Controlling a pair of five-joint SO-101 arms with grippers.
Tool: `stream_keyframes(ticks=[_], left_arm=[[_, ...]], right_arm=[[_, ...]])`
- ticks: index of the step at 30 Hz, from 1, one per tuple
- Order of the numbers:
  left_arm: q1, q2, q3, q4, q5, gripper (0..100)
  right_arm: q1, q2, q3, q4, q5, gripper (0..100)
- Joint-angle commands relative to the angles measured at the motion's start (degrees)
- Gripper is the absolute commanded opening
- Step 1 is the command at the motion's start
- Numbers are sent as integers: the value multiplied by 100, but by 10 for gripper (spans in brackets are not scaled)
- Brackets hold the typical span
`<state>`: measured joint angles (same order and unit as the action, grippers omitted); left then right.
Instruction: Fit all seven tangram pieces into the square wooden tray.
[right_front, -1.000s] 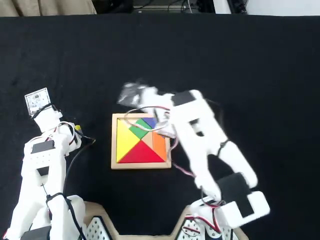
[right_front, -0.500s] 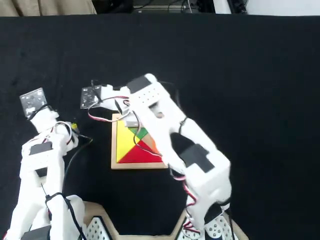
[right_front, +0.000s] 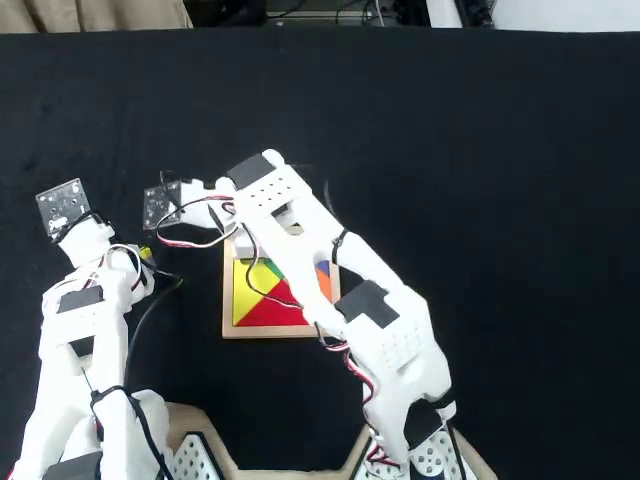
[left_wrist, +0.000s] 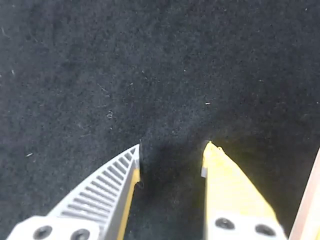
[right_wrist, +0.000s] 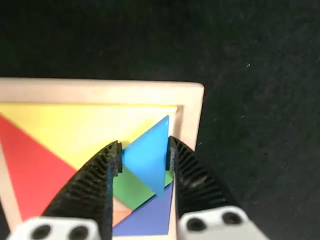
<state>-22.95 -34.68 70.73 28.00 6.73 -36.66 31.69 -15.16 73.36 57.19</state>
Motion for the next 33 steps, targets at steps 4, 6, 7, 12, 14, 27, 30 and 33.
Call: stream_keyframes(ticks=[4, 6, 7, 12, 14, 27, 30, 33], left_arm=[[-66, -149, -48, -97, 53, 205], [-66, -149, -48, -97, 53, 205], [-66, -149, -48, -97, 53, 205], [-66, -149, -48, -97, 53, 205], [-66, -149, -48, -97, 53, 205], [-66, -149, -48, -97, 53, 205], [-66, -149, -48, -97, 44, 205], [-66, -149, -48, -97, 44, 205]], right_arm=[[-70, -48, -251, -237, -316, 142], [-70, -48, -251, -220, -308, 136], [-70, -48, -251, -202, -308, 130], [-70, -48, -242, -176, -299, 124], [-70, -40, -242, -44, -299, 127], [-18, -40, -171, 141, -299, 191], [26, -40, -171, 141, -299, 211], [26, -40, -136, 141, -299, 211]])
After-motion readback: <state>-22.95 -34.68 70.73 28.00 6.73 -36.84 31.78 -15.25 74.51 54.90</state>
